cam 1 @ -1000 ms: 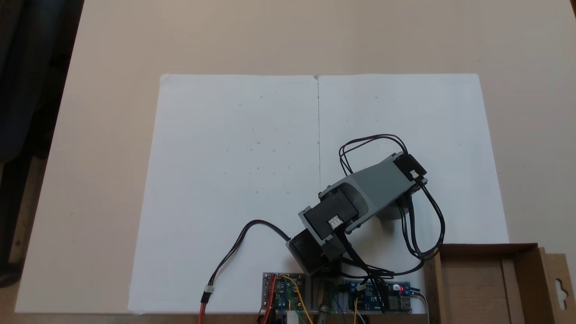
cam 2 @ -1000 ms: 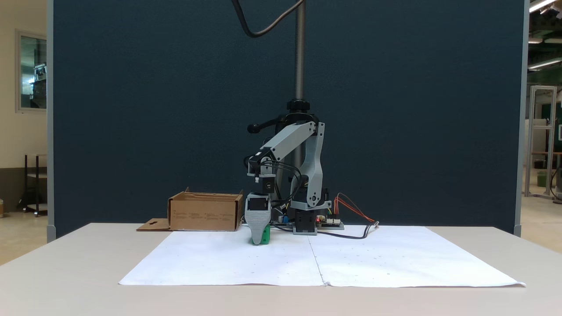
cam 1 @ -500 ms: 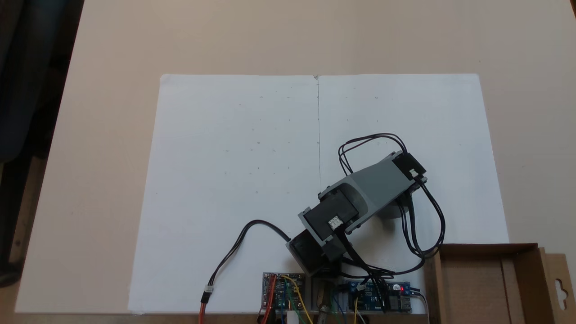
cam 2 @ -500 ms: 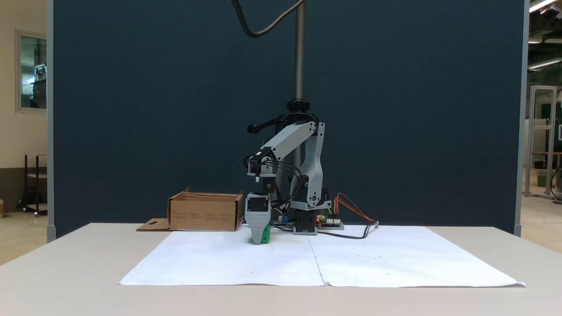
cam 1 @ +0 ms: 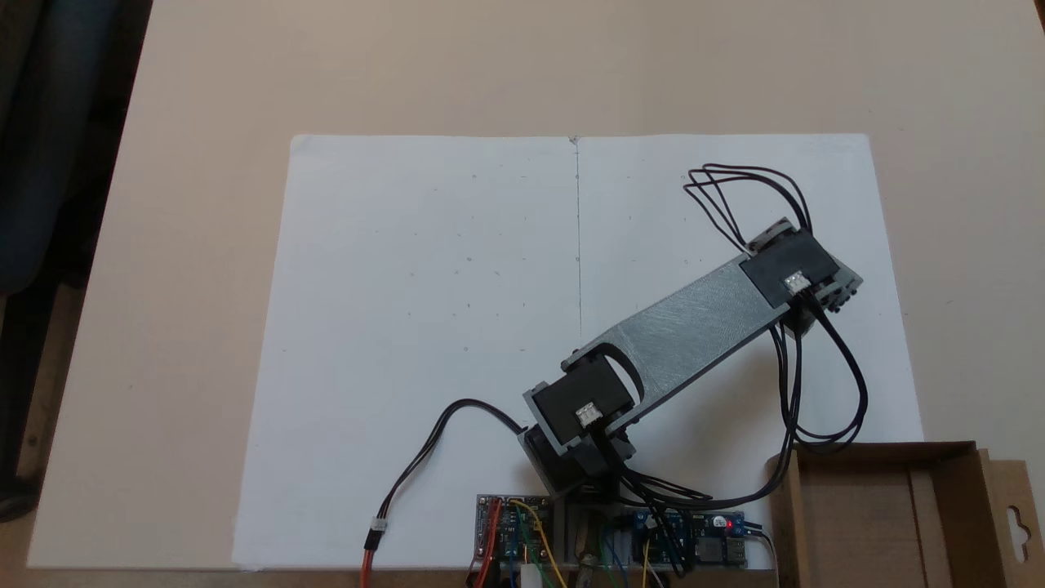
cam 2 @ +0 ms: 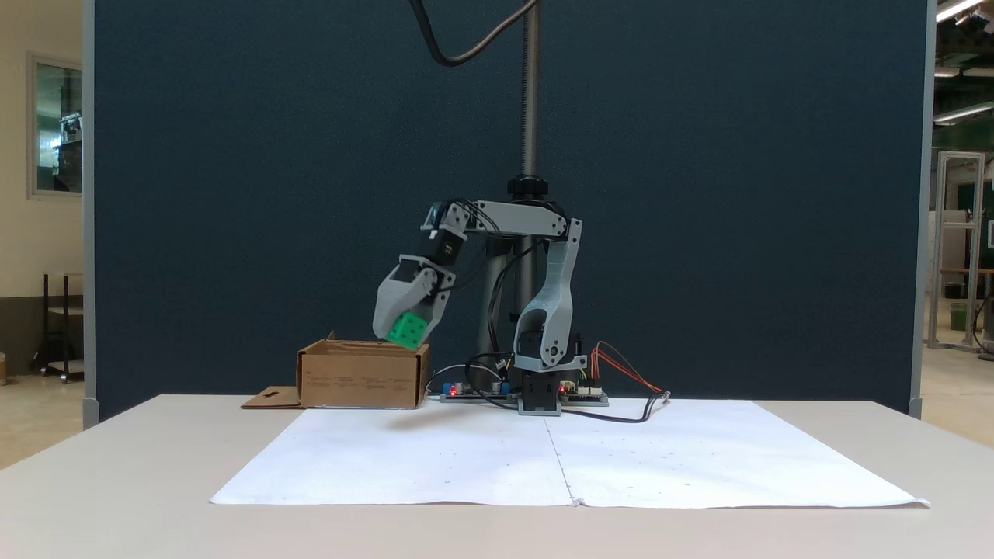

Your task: Grasp a green dice and put it in the bin.

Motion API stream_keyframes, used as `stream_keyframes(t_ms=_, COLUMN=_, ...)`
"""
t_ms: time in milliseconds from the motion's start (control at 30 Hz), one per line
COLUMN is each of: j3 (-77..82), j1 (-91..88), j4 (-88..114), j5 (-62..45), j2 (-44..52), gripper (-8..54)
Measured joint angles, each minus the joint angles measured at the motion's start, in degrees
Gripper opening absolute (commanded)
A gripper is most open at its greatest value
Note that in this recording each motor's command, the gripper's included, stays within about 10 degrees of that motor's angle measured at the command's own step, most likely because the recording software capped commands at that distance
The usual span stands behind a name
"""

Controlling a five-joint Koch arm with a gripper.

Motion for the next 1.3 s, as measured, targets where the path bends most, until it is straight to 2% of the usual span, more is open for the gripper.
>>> stream_keyframes(t_ms=200, j3=-13.54, j1=13.80, j4=1.41, j5=9.14, j2=-3.34, gripper=11.9)
stream_keyframes(t_ms=333, j3=-14.94, j1=25.14, j4=1.41, j5=10.02, j2=-10.28, gripper=11.9)
stream_keyframes(t_ms=633, j3=-21.71, j1=41.40, j4=1.41, j5=10.11, j2=-16.26, gripper=11.9)
stream_keyframes(t_ms=1167, j3=-20.92, j1=44.56, j4=10.72, j5=9.84, j2=-16.44, gripper=11.9)
stream_keyframes(t_ms=1200, j3=-20.13, j1=44.38, j4=10.72, j5=9.84, j2=-16.44, gripper=13.7)
stream_keyframes(t_ms=1267, j3=-19.86, j1=43.95, j4=10.72, j5=9.84, j2=-16.79, gripper=32.2)
stream_keyframes(t_ms=1300, j3=-19.95, j1=43.86, j4=10.72, j5=9.84, j2=-17.23, gripper=33.6)
